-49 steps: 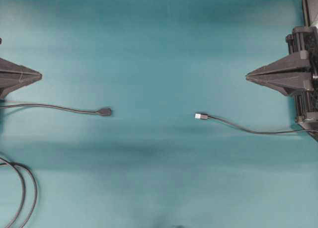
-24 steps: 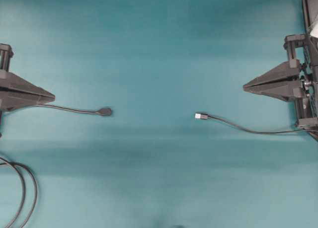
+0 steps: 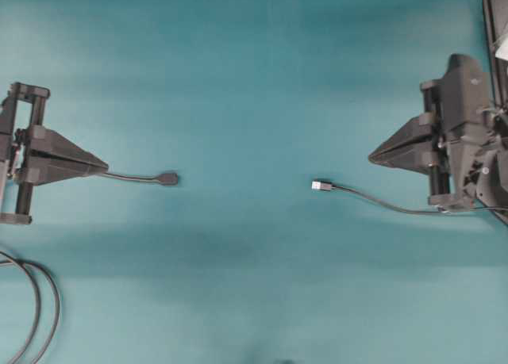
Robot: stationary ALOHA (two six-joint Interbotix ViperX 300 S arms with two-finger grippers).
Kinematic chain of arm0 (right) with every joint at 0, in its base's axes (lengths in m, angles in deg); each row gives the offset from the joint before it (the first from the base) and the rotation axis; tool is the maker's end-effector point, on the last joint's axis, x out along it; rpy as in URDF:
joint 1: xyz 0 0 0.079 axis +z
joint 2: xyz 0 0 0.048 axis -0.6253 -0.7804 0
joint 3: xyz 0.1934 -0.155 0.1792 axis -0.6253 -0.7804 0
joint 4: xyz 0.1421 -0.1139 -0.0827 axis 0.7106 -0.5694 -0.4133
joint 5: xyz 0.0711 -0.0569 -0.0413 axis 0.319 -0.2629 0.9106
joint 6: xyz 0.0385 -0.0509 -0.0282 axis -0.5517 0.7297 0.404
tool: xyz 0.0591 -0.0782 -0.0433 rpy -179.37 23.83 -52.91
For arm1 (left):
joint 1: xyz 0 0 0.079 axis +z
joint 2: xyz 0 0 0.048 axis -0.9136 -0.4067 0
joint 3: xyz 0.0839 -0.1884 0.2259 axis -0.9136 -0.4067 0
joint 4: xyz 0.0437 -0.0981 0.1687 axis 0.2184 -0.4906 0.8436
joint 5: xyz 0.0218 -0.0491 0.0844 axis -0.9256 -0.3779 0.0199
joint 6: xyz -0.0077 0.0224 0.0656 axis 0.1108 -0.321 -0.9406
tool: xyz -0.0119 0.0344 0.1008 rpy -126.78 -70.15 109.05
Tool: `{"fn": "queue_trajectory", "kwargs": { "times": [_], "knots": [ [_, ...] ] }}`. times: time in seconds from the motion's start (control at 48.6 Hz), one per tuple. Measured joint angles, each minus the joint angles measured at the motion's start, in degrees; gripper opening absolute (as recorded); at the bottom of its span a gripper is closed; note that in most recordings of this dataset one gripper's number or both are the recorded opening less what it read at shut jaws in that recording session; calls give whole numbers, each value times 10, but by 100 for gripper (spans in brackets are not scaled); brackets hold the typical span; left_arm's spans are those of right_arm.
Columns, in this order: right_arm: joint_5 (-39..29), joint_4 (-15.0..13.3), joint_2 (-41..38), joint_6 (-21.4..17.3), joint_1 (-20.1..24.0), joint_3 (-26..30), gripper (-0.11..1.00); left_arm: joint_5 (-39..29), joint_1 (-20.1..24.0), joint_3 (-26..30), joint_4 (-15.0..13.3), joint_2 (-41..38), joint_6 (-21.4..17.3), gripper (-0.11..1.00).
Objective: Insert the USB using both arms.
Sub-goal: 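Move both grippers down over the cable ends, left to socket, right to plug, then close the right gripper on the male USB plug and left on the socket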
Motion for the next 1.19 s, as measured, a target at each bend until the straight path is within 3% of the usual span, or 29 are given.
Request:
{"fn": "queue_trajectory", "kwargs": {
  "times": [0.185, 0.411, 0.535, 0.864, 0.946, 1.11, 1.193],
  "knots": [
    [-4, 1, -28, 0, 0, 0, 0, -1, 1, -9, 0, -28, 0, 23],
    [-4, 0, -68, -1, 3, 3, 0, 11, 7, -9, 0, -81, 0, 58],
    [-4, 0, -93, -1, 4, 8, 0, 20, 7, -10, 0, -109, 0, 72],
    [-2, 0, -169, -2, 4, 28, 1, 82, 20, -10, -1, -191, 0, 75],
    [1, 0, -194, -2, 4, 38, 9, 92, 23, -10, 0, -208, 0, 75],
    [1, 0, -240, -2, 4, 52, 43, 99, 24, -10, 0, -233, 0, 75],
    [1, 0, -262, -2, 4, 59, 52, 103, 24, -9, 0, -238, 0, 75]
  ]
}}
